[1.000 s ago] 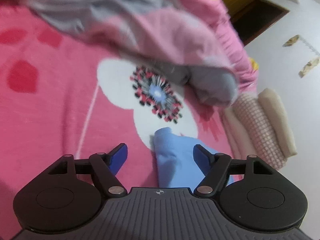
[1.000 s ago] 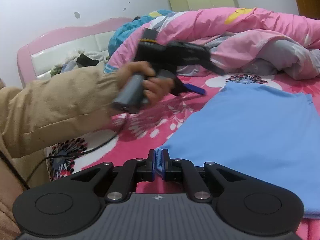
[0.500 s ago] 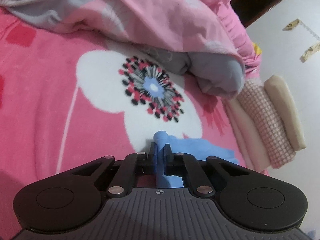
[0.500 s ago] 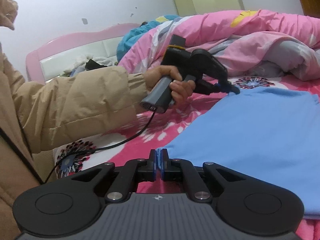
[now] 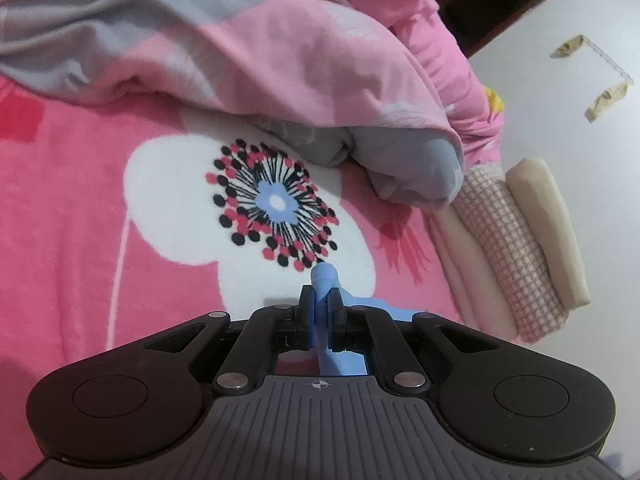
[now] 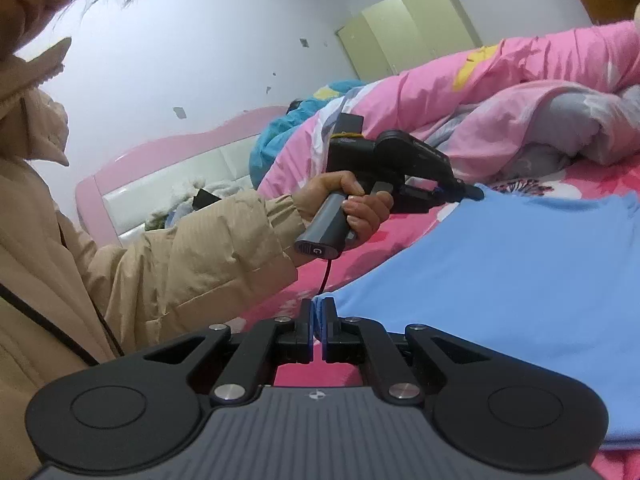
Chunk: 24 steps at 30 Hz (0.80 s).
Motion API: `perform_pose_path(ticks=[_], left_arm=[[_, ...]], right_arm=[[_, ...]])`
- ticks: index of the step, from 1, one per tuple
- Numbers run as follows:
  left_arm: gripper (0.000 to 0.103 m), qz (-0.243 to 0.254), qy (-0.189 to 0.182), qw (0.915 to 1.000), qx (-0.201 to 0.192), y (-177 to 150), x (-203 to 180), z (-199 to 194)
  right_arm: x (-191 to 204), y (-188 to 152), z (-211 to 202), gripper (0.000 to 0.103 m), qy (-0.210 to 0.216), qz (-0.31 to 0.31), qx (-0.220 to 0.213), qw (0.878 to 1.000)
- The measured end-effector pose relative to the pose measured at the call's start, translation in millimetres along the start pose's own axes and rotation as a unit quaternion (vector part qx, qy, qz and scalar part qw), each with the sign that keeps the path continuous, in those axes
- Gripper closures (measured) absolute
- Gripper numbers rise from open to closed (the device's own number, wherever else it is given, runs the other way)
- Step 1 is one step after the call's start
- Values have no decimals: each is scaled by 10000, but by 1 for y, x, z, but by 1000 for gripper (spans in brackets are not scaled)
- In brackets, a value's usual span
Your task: Fold clothes
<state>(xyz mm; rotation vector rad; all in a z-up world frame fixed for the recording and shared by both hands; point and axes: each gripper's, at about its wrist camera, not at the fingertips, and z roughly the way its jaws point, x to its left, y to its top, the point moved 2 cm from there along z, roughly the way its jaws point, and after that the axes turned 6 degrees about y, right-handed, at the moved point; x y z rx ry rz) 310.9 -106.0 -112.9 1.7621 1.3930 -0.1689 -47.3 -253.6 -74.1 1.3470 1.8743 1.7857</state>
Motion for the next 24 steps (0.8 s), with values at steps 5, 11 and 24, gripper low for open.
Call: perform_pose_path(ticks=[5,11,24], left_arm=[[94,26,118,9999,53,-17,24,15],[64,-674,82,9969,-407,-17,43,-10],[50,-62,298,9936,-1083,-91,13,-117]], right_arm=[[0,-16,25,98,-309,-282,850,9955],[22,-17,29,66,-407,-836,1028,9903],[23,3,15,75,-956,-447,372,9937]])
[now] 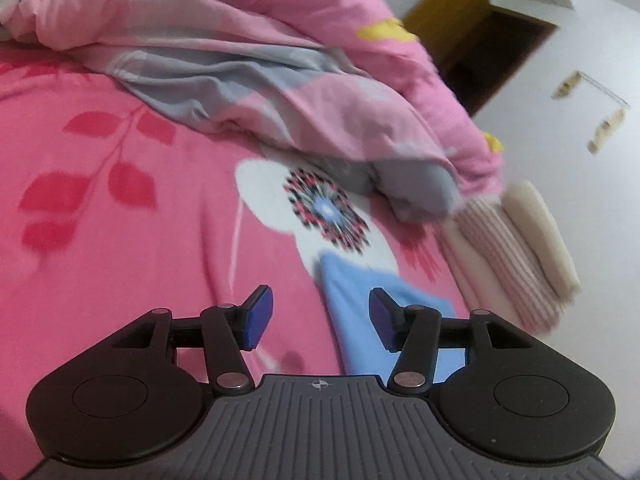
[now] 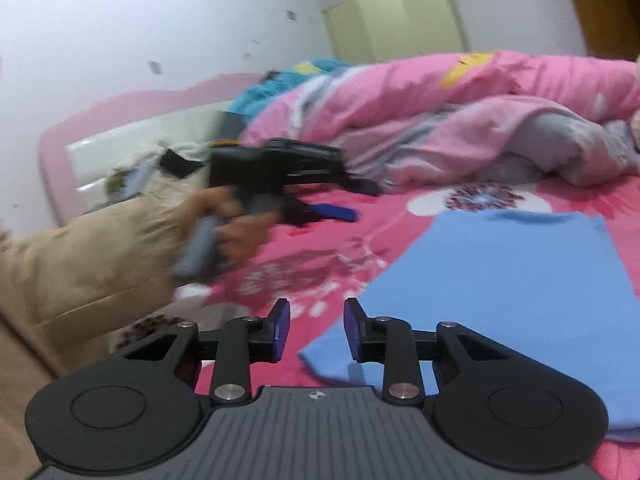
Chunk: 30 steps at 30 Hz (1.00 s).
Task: Fold clothes
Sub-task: 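Open both grippers and lift them off the light-blue shirt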
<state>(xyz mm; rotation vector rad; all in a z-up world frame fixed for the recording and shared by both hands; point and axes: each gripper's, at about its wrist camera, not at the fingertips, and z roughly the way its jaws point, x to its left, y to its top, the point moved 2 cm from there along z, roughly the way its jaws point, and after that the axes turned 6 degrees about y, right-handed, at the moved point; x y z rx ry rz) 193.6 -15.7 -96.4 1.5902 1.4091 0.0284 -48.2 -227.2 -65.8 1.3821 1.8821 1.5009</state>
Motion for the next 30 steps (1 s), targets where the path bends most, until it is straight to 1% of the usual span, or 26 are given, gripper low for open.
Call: perform_pose_path(ticks=[2,4,5,6,7,8,9,12,13,16,17,18,20,22,23,24,25,26,28,30], left_arm=[[50,251,6,9997,-45,-20,-11,-10],[50,721,93,9973,-122,-42,-24,-19],[50,994,151,9948,-179,-53,-30,-23],[50,1311,230,9908,-246,-65,-38,-28],[50,1699,261,9844,-366,-76,-46,-35],[50,2107,269,9759,-505,-89,-53,-43],[50,2510,278,9654,-643,-101,-61,-50],[50,3394,428,9376,-624,-131,-76,-57],[50,3530,477,9327,-569,-136,-77,-58],[50,3770,618,9235,-365,-149,-75,-58],[50,3758,597,9243,-298,-149,-74,-61],[50,3666,562,9284,-231,-145,-73,-63],[50,3356,527,9404,-151,-133,-69,-69],[50,2953,474,9539,-255,-121,-64,-75],[50,2792,424,9588,-303,-117,-64,-77],[50,2700,362,9616,-341,-114,-65,-75],[50,2627,299,9637,-378,-110,-67,-73],[50,2643,268,9631,-420,-108,-69,-68],[50,2791,285,9587,-457,-112,-79,-56],[50,2900,352,9558,-335,-118,-82,-40]], right_arm=[[3,-8,7,81,-62,-99,305,9995],[7,-17,14,81,-124,-199,610,9979],[9,-19,14,82,-68,-189,687,9974],[10,-18,8,82,64,-105,637,9979],[9,-16,2,82,80,-19,541,9985],[5,-14,-4,82,14,73,436,9990],[1,-11,-11,82,-51,165,330,9993],[-18,-4,-30,82,-283,565,-37,9980],[-27,-2,-36,82,-360,768,-173,9962],[-54,4,-52,82,-594,1323,-530,9880],[-61,6,-57,82,-707,1427,-612,9853],[-69,7,-61,82,-820,1530,-695,9824],[-86,11,-68,82,-1052,1682,-807,9768],[-102,15,-71,82,-1268,1793,-840,9720],[-111,18,-68,82,-1363,1847,-803,9700],[-121,20,-66,82,-1459,1902,-766,9678],[-130,23,-63,82,-1554,1956,-729,9655],[-139,25,-59,82,-1621,2015,-681,9636],[-154,25,-47,82,-1623,2104,-542,9625],[-167,21,-35,82,-1801,2153,-326,9593]])
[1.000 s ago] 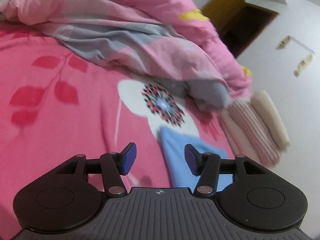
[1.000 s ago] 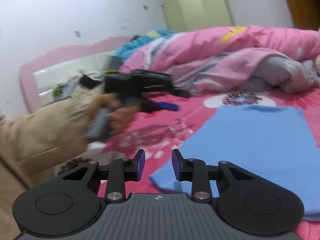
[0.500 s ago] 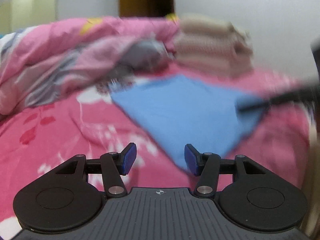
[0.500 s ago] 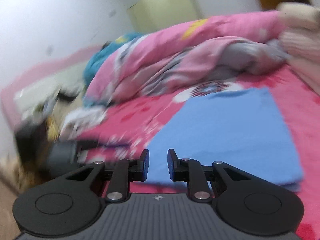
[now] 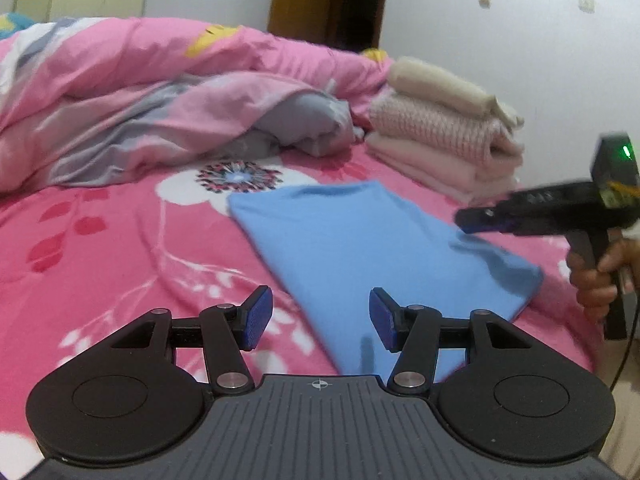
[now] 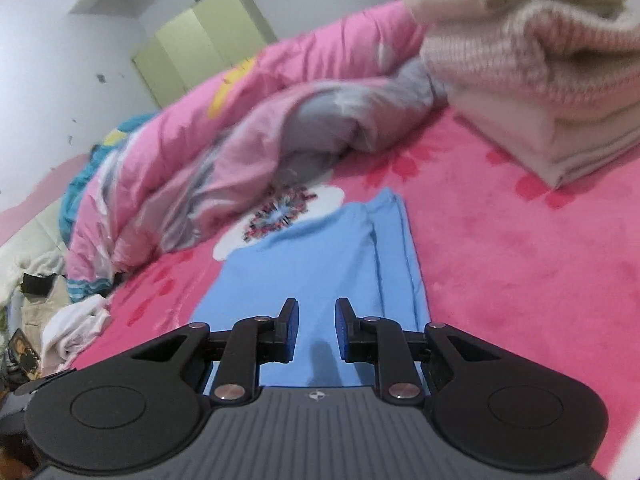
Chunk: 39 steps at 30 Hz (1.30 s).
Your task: Fold clothes
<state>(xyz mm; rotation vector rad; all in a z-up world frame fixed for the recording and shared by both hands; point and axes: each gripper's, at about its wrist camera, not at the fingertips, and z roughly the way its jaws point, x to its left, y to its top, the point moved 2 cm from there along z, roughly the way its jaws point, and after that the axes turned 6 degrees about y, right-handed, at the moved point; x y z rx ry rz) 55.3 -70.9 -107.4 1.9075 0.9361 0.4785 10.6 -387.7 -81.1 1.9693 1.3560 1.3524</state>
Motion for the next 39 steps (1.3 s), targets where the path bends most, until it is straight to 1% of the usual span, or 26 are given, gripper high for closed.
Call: perform_pose_path(ticks=[2,3,4,5,7,9,11,13,14,16,19,20,22,24,27,28,29,30,32,33,35,36,38,39], left_arm=[[50,9,13,9999,120,-6,-1,8],[50,7,17,9998,172,-9,-1,12],[50,-69,-24,9998,174,-8,1,10],[50,-173,-84,9997,157,-7,5,8],[50,-353,-200,9992,18,-1,12,1],[50,-355,-250,9990,-101,6,15,0],[50,-258,-283,9991,-173,11,15,4],[49,-220,-342,9991,-80,9,15,15],[50,-256,-373,9990,30,7,16,21],[50,-328,-436,9982,249,1,18,34],[50,-770,-612,9948,269,1,31,36],[50,-904,-675,9932,293,0,36,37],[50,-1133,-811,9897,336,-2,42,40],[50,-1228,-861,9881,336,-3,45,41],[50,-1207,-847,9886,313,-4,43,40],[50,-1192,-837,9889,308,-4,42,40],[50,-1178,-829,9891,304,-4,42,40],[50,-1164,-820,9894,299,-4,41,40],[50,-1138,-803,9898,289,-4,40,39],[50,-1137,-801,9899,286,-4,41,40],[50,-1139,-801,9899,286,-4,41,40],[50,-1138,-800,9899,289,-4,41,41],[50,-1123,-787,9901,292,-4,41,40],[50,-1111,-777,9903,291,-4,41,40]], right_arm=[[-11,-1,3,86,-331,109,44,9994],[-16,-2,2,86,-517,183,39,9985],[-21,-2,0,88,-679,254,9,9974],[-23,1,-5,86,-806,319,-54,9962],[-19,11,-7,86,-1059,85,-130,9943],[-10,22,0,86,-889,-125,-128,9959],[1,34,14,86,-495,-151,0,9987],[8,42,35,87,-163,-201,236,9994],[8,44,46,87,-123,-202,357,9991],[1,47,64,88,-373,-193,521,9978],[-19,54,69,87,-1164,-138,458,9921],[-23,57,68,87,-1317,-126,410,9904],[-17,66,61,87,-1188,-188,281,9923],[-3,72,65,87,-890,-341,347,9948],[10,77,92,87,-390,-397,737,9957],[9,78,105,87,-327,-372,871,9950],[5,79,119,88,-387,-358,958,9940],[-3,83,131,89,-560,-337,972,9931],[-19,94,148,89,-1026,-249,846,9908],[-20,100,148,89,-1165,-196,737,9903],[-12,107,138,88,-975,-105,550,9937],[-2,106,134,88,-794,-182,571,9950],[20,100,132,87,-377,-387,756,9957],[28,96,139,87,-210,-447,941,9943]])
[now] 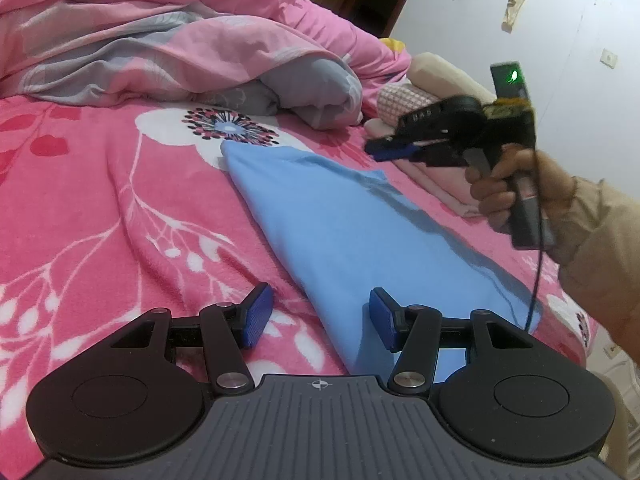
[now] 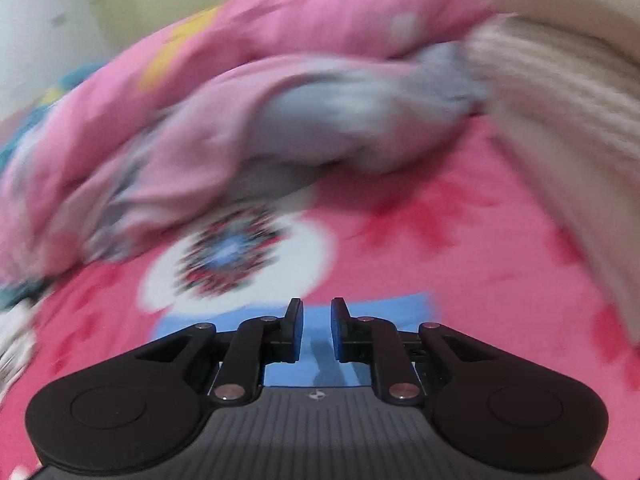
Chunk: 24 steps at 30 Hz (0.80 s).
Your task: Fold clothes
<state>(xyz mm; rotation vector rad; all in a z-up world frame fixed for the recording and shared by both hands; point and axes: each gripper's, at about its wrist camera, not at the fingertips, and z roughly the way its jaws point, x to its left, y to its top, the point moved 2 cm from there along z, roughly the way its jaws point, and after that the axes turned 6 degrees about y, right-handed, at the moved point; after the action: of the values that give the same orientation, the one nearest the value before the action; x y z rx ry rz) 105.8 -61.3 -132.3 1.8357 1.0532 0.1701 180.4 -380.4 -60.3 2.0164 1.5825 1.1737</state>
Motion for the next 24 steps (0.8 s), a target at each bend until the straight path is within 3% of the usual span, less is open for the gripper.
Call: perform_pose_path(ticks=[2,5,10,12,15,18,21,24], left_arm=[[49,19,16,10000,-1,0,-1,0],[50,15,16,10000,-2,0,0,-1],[50,-3,12,10000,-7,0,0,-1],[49,3,18,10000,-6,-1,-1,-1],[50,17,29,10000,-5,0,-1,0],[49,11,27,10000,-5,-1,-1,0],[49,-16,8,10000,-9,-1,0,-1],[50,-36,-3,10000,-8,-1,0,-1]], right_arm=[[14,-4,22,87,206,-140,390,9989],[7,3,58,89,122,35,497,9987],[6,20,49,87,-152,266,58,9995],[19,16,42,87,190,140,186,9995],[48,-1,53,87,882,-265,762,9928],[63,-6,84,87,993,-392,1099,9882],[55,7,100,89,840,-14,789,9933],[41,22,77,86,317,180,189,9992]])
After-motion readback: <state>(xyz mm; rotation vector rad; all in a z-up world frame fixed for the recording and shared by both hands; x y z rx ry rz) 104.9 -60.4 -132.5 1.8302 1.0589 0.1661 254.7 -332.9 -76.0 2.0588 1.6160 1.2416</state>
